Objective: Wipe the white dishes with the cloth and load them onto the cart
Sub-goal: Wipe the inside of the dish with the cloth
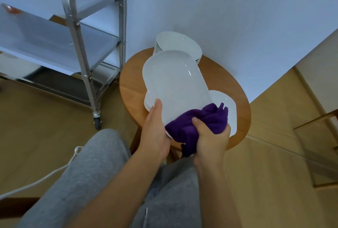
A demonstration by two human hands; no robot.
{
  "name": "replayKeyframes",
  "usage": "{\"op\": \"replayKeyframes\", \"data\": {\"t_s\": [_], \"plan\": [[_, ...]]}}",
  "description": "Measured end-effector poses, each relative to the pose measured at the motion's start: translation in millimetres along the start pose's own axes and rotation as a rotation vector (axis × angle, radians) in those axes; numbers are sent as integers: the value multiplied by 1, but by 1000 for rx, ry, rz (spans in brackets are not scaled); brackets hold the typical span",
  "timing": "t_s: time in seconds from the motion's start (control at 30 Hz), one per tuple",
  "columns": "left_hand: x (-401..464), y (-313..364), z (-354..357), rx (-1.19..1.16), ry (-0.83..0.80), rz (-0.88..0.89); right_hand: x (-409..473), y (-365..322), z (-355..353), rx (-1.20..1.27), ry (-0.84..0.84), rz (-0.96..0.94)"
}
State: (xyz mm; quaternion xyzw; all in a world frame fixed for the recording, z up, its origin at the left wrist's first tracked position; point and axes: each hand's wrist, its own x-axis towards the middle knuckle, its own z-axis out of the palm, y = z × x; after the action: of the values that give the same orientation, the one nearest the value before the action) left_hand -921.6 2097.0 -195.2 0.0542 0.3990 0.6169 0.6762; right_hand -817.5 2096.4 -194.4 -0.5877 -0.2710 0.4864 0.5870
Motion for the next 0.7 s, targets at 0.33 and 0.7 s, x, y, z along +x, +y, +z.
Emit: {"op": "replayKeyframes", "data": {"t_s": [0.33, 0.7], "plan": [[24, 77, -34, 740, -389, 458, 43, -50, -58, -82, -342, 559], [24, 99, -24, 1138, -677, 595, 52, -17, -63, 558, -363, 837]]}}
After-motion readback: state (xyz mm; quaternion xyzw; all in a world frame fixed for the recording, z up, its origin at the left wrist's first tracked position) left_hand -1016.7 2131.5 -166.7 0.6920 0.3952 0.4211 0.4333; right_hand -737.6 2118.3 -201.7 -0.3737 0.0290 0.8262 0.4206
